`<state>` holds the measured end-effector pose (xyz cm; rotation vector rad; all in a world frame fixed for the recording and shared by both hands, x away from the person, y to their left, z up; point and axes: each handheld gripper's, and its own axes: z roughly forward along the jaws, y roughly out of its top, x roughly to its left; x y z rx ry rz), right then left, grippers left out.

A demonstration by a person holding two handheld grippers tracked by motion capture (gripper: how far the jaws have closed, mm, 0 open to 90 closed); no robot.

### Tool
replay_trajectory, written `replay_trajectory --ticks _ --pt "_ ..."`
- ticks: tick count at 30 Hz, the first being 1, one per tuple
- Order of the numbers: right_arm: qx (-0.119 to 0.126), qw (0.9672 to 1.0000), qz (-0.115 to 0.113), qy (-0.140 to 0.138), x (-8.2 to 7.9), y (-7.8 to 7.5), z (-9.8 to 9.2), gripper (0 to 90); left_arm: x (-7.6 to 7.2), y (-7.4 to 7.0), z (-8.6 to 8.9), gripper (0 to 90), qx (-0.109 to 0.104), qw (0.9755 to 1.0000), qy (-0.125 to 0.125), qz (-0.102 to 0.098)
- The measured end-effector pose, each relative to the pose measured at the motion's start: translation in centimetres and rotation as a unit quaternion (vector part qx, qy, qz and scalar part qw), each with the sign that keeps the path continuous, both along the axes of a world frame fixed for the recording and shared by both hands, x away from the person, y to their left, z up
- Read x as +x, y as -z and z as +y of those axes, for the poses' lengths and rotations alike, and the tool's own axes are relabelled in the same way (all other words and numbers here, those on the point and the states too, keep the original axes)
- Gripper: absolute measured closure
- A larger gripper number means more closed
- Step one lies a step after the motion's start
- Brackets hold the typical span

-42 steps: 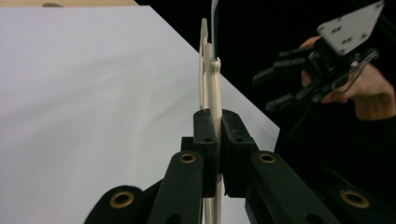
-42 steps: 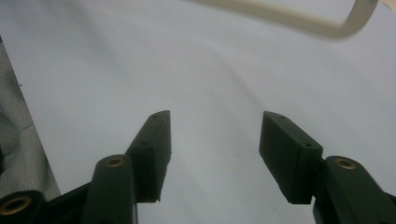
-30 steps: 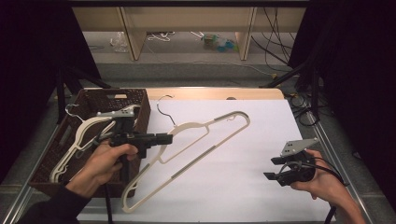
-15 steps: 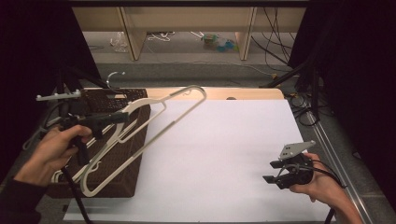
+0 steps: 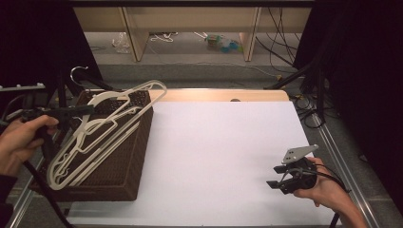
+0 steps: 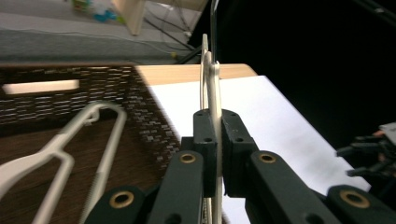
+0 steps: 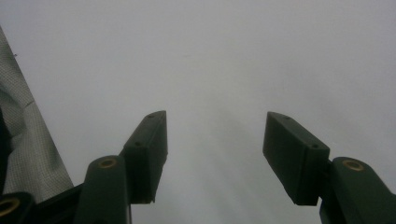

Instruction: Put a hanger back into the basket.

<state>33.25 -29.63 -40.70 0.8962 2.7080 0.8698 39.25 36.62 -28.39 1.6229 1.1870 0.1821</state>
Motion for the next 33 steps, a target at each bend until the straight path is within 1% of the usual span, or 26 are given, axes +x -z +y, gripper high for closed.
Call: replay_trajectory --ticks 1,3,5,7,9,10,11,12,13,15,17,19,22,24,25,26,28,29,30,31,33 --pt "-0.002 1.0 0.006 -0.004 0.0 0.0 0.0 41.3 0.1 0.1 0.5 86.0 0.003 1.0 -0.001 0.003" --pt "-0.003 1.0 0.006 -0.003 0.0 0.0 0.0 41.3 0.3 0.4 1.6 86.0 0.0 1.0 -0.007 0.003" --pt "0.0 1.0 0.004 0.0 0.0 0.1 0.0 41.2 0.5 0.6 2.5 85.9 0.005 0.9999 -0.011 0.005" --pt "0.0 1.0 0.005 0.0 0.0 0.1 0.1 41.2 0.8 1.0 3.4 85.9 0.0 0.9998 -0.019 0.005" --pt "0.0 1.0 0.007 0.0 0.0 0.2 0.1 40.9 1.0 1.3 4.0 85.9 -0.005 0.9998 -0.016 0.009" --pt "0.0 1.0 0.008 -0.001 0.1 0.2 0.1 40.9 1.2 1.5 4.2 85.9 -0.007 0.9999 -0.011 0.01" --pt "-0.001 1.0 0.007 0.0 0.1 0.2 0.1 40.9 1.2 1.5 4.3 85.9 -0.006 0.9998 -0.014 0.011" --pt "0.0 1.0 0.008 -0.001 0.1 0.2 0.1 40.9 1.3 1.7 4.5 85.9 -0.006 0.9999 -0.007 0.013" --pt "0.0 1.0 0.008 -0.001 0.1 0.2 0.1 40.8 1.5 1.9 4.6 85.9 -0.004 0.9999 -0.009 0.014" --pt "0.0 1.0 0.007 0.0 0.1 0.2 0.1 40.7 1.8 2.4 5.0 85.9 -0.01 0.9998 -0.007 0.018" --pt "-0.002 1.0 0.009 -0.001 0.0 0.1 0.1 40.7 2.1 2.8 5.2 85.9 -0.009 0.9997 -0.012 0.018" --pt "0.0 1.0 0.006 0.0 0.0 0.2 0.1 40.7 2.4 3.1 5.5 85.9 -0.017 0.9995 -0.014 0.022" --pt "0.0 1.0 0.006 0.0 0.0 0.1 0.1 40.7 2.7 3.4 6.0 85.9 -0.022 0.9993 -0.02 0.022" --pt "0.0 1.0 0.007 0.001 0.0 0.2 0.1 40.7 2.8 3.5 6.2 85.9 -0.019 0.9994 -0.019 0.022" --pt "-0.002 0.9999 0.011 -0.001 0.0 0.1 0.0 40.6 2.8 3.5 6.3 85.9 -0.014 0.9994 -0.021 0.023" --pt "-0.003 0.9999 0.015 -0.003 0.0 0.1 0.0 40.6 2.9 3.7 6.4 85.9 -0.013 0.9994 -0.017 0.025" --pt "-0.001 0.9999 0.01 -0.002 0.0 0.2 0.1 40.6 2.9 4.1 6.6 86.0 -0.016 0.9993 -0.021 0.028" --pt "-0.001 0.9999 0.012 -0.003 0.0 0.2 0.1 40.6 3.0 4.2 6.7 85.9 -0.015 0.9993 -0.02 0.029" --pt "-0.003 0.9999 0.016 -0.004 0.0 0.1 0.0 40.6 3.0 4.5 6.8 85.9 -0.009 0.9993 -0.02 0.03" --pt "0.0 0.9999 0.011 -0.001 0.0 0.2 0.1 40.6 3.1 4.7 6.7 85.9 -0.007 0.9992 -0.022 0.034" --pt "-0.004 0.9999 0.014 -0.005 0.0 0.2 0.1 40.6 3.3 5.0 6.8 85.8 -0.005 0.9993 -0.014 0.034"
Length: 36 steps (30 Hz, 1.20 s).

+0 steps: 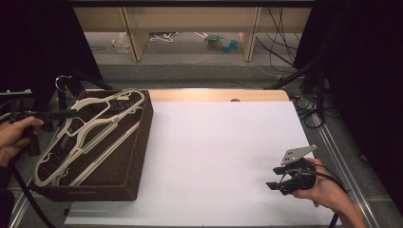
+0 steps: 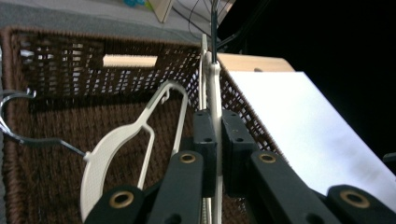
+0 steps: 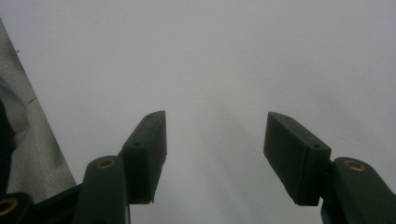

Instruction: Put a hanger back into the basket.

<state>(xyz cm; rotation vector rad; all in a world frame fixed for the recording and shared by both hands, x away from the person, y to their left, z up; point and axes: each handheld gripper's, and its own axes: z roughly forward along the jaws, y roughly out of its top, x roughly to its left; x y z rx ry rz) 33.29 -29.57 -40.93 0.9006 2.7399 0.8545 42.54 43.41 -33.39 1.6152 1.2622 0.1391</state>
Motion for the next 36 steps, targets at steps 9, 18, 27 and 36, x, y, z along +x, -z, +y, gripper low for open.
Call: replay_trajectory --ticks 9,18,27,36 --pt "-0.002 1.0 0.007 -0.003 -0.1 0.2 0.2 40.6 1.6 2.2 -0.4 85.8 0.011 0.9997 0.006 0.021" --pt "-0.001 1.0 0.007 -0.003 0.0 0.3 0.1 40.7 1.7 5.0 0.1 85.7 0.015 0.999 -0.004 0.041" --pt "-0.001 1.0 0.009 -0.003 0.0 0.3 0.2 40.5 1.7 6.4 0.1 83.4 0.055 0.9961 -0.017 0.066" --pt "0.005 1.0 0.007 0.001 0.0 0.3 0.2 38.9 2.2 7.5 0.1 73.9 0.128 0.9846 -0.062 0.102"
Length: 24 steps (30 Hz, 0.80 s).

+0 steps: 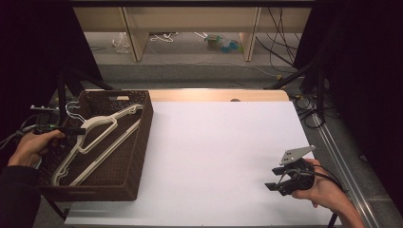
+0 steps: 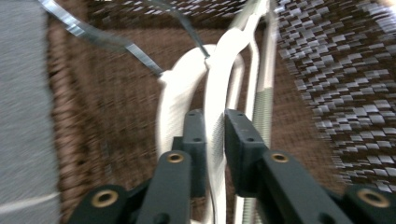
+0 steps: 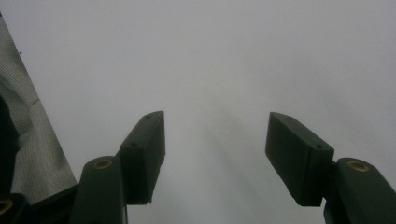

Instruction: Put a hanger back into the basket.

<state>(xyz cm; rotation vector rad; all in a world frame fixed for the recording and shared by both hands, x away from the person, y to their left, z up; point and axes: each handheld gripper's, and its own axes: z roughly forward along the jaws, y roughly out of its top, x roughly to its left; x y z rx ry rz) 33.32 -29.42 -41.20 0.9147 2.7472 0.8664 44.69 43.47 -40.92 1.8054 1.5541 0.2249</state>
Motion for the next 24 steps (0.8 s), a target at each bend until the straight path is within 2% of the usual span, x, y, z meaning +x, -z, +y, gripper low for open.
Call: replay_trajectory --ticks 1,3,7,9,11,13,15,16,17,18,19,20,21,22,23,24 --pt "0.0 1.0 0.0 0.001 0.0 0.0 0.0 38.8 0.0 0.0 0.0 71.8 0.007 1.0 -0.005 -0.001" --pt "0.0 1.0 -0.002 0.001 0.0 0.1 0.0 38.7 -0.1 -0.1 -0.1 70.7 0.005 0.9999 -0.009 -0.001" --pt "0.003 1.0 -0.005 0.003 0.0 0.1 0.0 38.3 -0.5 -1.0 -0.1 55.5 0.024 0.9991 -0.033 -0.015" --pt "0.005 1.0 -0.006 0.005 0.0 0.0 0.0 38.0 -0.9 -1.7 -0.2 55.3 0.022 0.9987 -0.032 -0.033" --pt "0.005 1.0 -0.007 0.005 0.1 -0.1 -0.1 37.8 -1.5 -2.5 -0.6 53.7 0.03 0.9973 -0.031 -0.06" --pt "0.014 0.9997 -0.014 0.013 0.1 0.0 0.0 37.3 -2.3 -3.4 -1.2 50.8 0.027 0.9959 -0.023 -0.083" --pt "0.015 0.9997 -0.013 0.012 0.1 0.0 0.0 36.8 -3.1 -4.2 -2.1 46.8 0.034 0.9947 -0.018 -0.095" --pt "0.015 0.9996 -0.019 0.012 0.2 0.1 0.0 36.4 -3.4 -4.5 -2.5 44.7 0.038 0.9935 -0.014 -0.106" --pt "0.021 0.9992 -0.028 0.02 0.2 0.2 0.0 35.6 -3.9 -4.8 -3.0 42.7 0.028 0.9924 -0.01 -0.119" --pt "0.023 0.999 -0.024 0.029 0.2 0.1 0.0 35.4 -4.3 -5.0 -3.5 41.2 0.018 0.9912 -0.005 -0.131" --pt "0.03 0.9986 -0.03 0.033 0.3 0.2 0.0 35.2 -4.8 -5.1 -4.0 40.6 0.017 0.99 0.001 -0.14" --pt "0.026 0.9987 -0.022 0.038 0.2 0.0 -0.1 35.0 -5.3 -5.2 -4.5 39.2 0.02 0.9886 0.005 -0.149" --pt "0.035 0.9979 -0.037 0.041 0.2 0.1 -0.1 34.5 -5.8 -5.3 -5.0 36.9 0.02 0.9867 0.009 -0.161" --pt "0.038 0.9977 -0.03 0.048 0.2 -0.1 -0.2 33.7 -6.3 -5.3 -5.4 36.1 0.02 0.9848 0.014 -0.172" --pt "0.051 0.9959 -0.051 0.055 0.2 0.1 -0.1 33.0 -6.9 -5.3 -5.8 36.0 0.021 0.9831 0.02 -0.181" --pt "0.057 0.9947 -0.052 0.067 0.2 0.0 -0.2 32.6 -7.5 -5.4 -6.1 35.3 0.025 0.9812 0.026 -0.19"
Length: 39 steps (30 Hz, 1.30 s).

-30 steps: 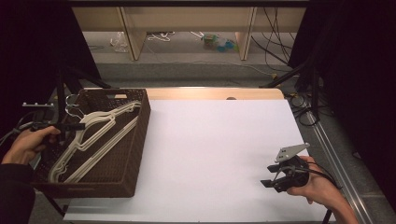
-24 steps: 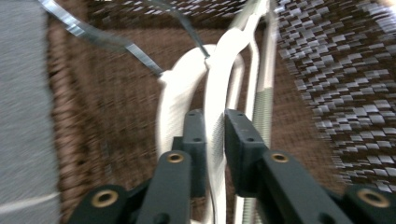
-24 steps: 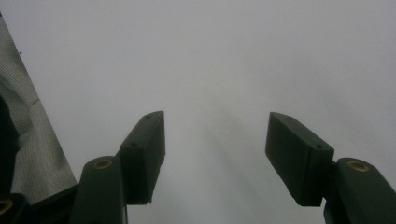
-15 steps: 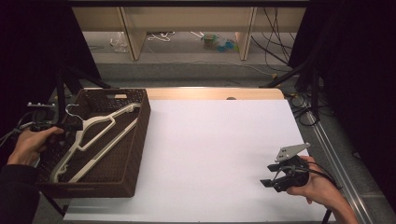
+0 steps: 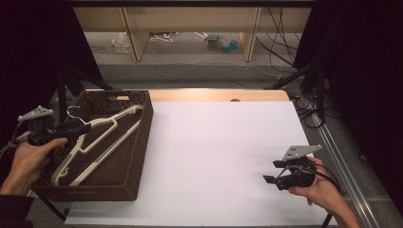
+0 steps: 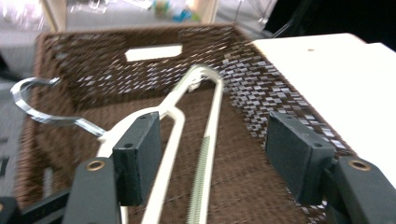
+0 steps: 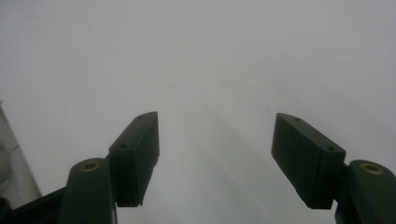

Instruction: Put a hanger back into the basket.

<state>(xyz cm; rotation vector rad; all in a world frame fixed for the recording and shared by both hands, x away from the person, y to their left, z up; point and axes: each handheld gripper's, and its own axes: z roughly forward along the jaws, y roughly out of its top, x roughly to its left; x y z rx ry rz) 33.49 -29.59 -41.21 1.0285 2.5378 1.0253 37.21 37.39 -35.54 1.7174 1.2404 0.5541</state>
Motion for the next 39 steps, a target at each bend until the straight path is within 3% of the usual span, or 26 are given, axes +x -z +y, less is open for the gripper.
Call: replay_trajectory --ticks 2,5,6,8,11,15,17,18,20,21,23,25,29,30,33,34,36,37,38,39 --pt "0.001 1.0 -0.007 0.004 0.0 -0.1 -0.1 31.8 -1.2 -0.1 -0.1 34.1 0.024 0.9995 0.0 -0.02" --pt "0.014 0.9997 -0.014 0.014 -0.3 0.0 -0.2 30.7 -2.7 -0.4 0.3 31.1 0.059 0.9972 -0.024 -0.038" --pt "0.011 0.9998 -0.012 0.01 -0.4 0.0 -0.2 30.6 -3.2 -0.5 0.6 31.1 0.058 0.9968 -0.029 -0.047" --pt "0.011 0.9998 -0.008 0.014 -0.6 0.1 -0.2 30.5 -4.1 -0.6 0.8 30.9 0.033 0.9979 -0.028 -0.049" --pt "0.017 0.9994 -0.025 0.018 -0.7 0.2 -0.3 30.3 -5.7 -0.4 -0.3 30.2 0.017 0.9979 -0.016 -0.06" --pt "0.04 0.9981 -0.035 0.032 -1.2 0.0 -0.2 30.0 -7.3 0.4 -3.9 27.8 0.014 0.9972 0.019 -0.07" --pt "0.045 0.9975 -0.043 0.033 -1.5 -0.1 0.0 29.1 -7.8 0.8 -5.9 27.1 0.02 0.9962 0.049 -0.069" --pt "0.047 0.9974 -0.044 0.033 -1.7 -0.1 0.1 29.0 -8.0 1.2 -7.3 27.0 0.001 0.9956 0.048 -0.081" --pt "0.057 0.9963 -0.05 0.041 -2.1 -0.1 0.4 27.7 -8.3 1.6 -9.4 26.7 -0.013 0.9946 0.068 -0.078" --pt "0.065 0.9955 -0.056 0.04 -2.3 0.0 0.5 26.5 -8.4 1.7 -10.4 26.0 -0.017 0.9942 0.077 -0.073" --pt "0.074 0.994 -0.064 0.049 -2.7 0.1 0.6 24.5 -8.2 2.1 -12.1 25.1 -0.006 0.9915 0.099 -0.084" --pt "0.094 0.9925 -0.066 0.04 -3.1 0.1 0.6 18.6 -8.1 2.6 -13.6 21.3 0.001 0.9904 0.116 -0.076" --pt "0.125 0.9861 -0.094 0.054 -4.0 0.1 0.7 16.7 -8.2 4.1 -16.3 20.5 -0.008 0.988 0.136 -0.073" --pt "0.132 0.9839 -0.104 0.062 -4.2 0.2 0.7 16.7 -8.2 4.5 -16.7 20.2 -0.008 0.9866 0.143 -0.077" --pt "0.131 0.9838 -0.101 0.069 -4.8 0.2 0.7 16.7 -8.3 5.6 -17.6 17.3 -0.026 0.9856 0.149 -0.075" --pt "0.143 0.9824 -0.104 0.061 -4.9 0.4 0.8 16.7 -8.4 5.9 -17.9 16.1 -0.027 0.9847 0.158 -0.068" --pt "0.14 0.983 -0.101 0.062 -5.4 0.8 1.0 16.6 -8.6 6.1 -18.1 16.3 -0.011 0.9835 0.159 -0.087" --pt "0.138 0.9832 -0.104 0.059 -5.5 1.0 1.1 16.7 -8.8 6.2 -18.3 16.3 -0.012 0.983 0.162 -0.086" --pt "0.124 0.986 -0.095 0.059 -5.8 1.0 1.0 16.7 -8.8 6.2 -18.2 16.3 -0.013 0.9825 0.163 -0.088" --pt "0.132 0.9847 -0.1 0.054 -5.8 1.2 1.2 16.7 -8.9 6.3 -18.2 16.3 -0.019 0.9814 0.168 -0.09"
